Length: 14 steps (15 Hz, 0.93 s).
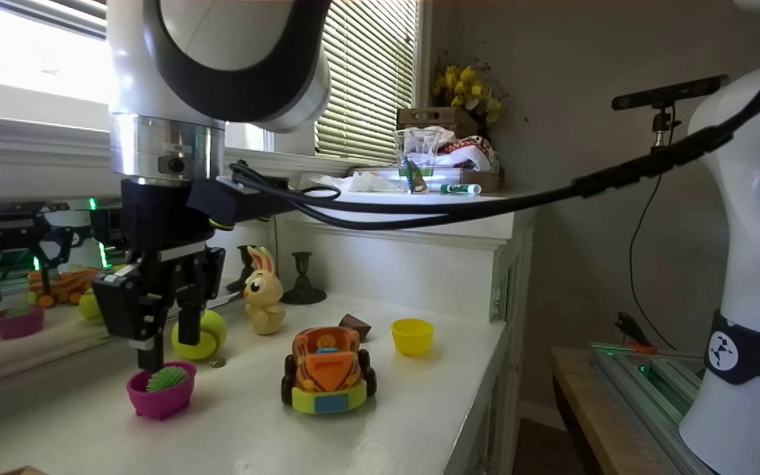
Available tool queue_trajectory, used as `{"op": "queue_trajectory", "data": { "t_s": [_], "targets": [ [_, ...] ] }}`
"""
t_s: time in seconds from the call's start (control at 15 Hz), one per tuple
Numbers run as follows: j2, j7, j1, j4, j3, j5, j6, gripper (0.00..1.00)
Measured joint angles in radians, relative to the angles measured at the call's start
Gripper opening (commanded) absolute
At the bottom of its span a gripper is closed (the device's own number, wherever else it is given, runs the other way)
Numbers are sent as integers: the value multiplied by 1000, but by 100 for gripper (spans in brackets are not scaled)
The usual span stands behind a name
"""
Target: Take the tiny ball out of the purple bowl
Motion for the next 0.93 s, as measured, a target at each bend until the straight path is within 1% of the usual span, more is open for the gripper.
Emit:
{"op": "queue_trajectory", "data": {
  "t_s": [0.2,0.4,0.47,0.6,0.67,0.73,0.8,0.87,0.93],
  "targets": [
    [11,0,4,10,-5,-1,1,53],
    [24,0,9,20,-7,-1,1,50],
    [27,0,11,21,-8,-1,1,51],
    [33,-1,15,24,-8,-1,1,47],
    [36,-1,16,25,-8,-1,1,40],
    [39,-1,18,27,-8,-1,1,42],
    [41,-1,19,29,-8,-1,1,41],
    [43,-1,20,30,-9,-2,2,29],
    [44,-1,22,31,-11,-2,1,26]
  ]
}}
